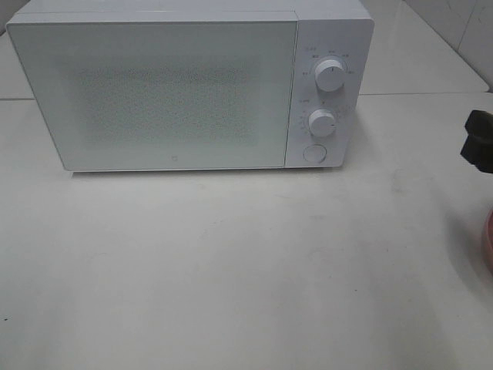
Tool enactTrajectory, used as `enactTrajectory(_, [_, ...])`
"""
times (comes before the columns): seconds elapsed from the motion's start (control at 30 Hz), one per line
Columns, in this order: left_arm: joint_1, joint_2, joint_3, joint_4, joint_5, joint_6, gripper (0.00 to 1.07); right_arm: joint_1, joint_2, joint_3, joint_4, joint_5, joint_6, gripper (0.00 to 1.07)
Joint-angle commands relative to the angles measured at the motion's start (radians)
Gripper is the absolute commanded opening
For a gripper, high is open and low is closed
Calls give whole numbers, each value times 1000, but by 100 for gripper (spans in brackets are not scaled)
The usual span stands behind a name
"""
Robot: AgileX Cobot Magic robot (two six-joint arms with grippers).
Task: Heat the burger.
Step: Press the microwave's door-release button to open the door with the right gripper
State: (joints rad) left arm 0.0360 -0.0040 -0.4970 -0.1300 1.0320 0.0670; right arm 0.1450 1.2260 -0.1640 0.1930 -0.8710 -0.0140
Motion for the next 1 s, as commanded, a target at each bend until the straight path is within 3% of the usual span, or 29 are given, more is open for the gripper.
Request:
enactTrajectory(0.03, [-1, -25, 1, -5, -5, -4, 98, 37, 25, 1, 29, -50, -39, 67])
enactTrajectory(0.1, [-1, -25, 1, -5, -5, -4, 98, 148, 115, 1, 122, -141, -115, 67])
enactTrajectory(0.2, [-1, -25, 1, -5, -5, -4, 98, 177, 140, 1, 147, -167, -125, 67])
enactTrajectory(0.4, [-1, -25, 1, -5, -5, -4, 98, 325, 294, -1, 289, -327, -127, 67])
enactTrajectory(0.47, [-1, -25, 1, -5, -5, -4, 98, 421, 392, -15, 403, -421, -127, 67])
enactTrajectory(0.57, [-1, -25, 1, -5, -5, -4, 98, 445, 414, -25, 430, -437, -127, 67])
enactTrajectory(0.63, [-1, -25, 1, -5, -5, -4, 98, 525, 480, -67, 505, -466, -141, 67])
enactTrajectory(1.0, [-1, -25, 1, -5, -5, -4, 98, 652, 585, -190, 656, -464, -212, 67])
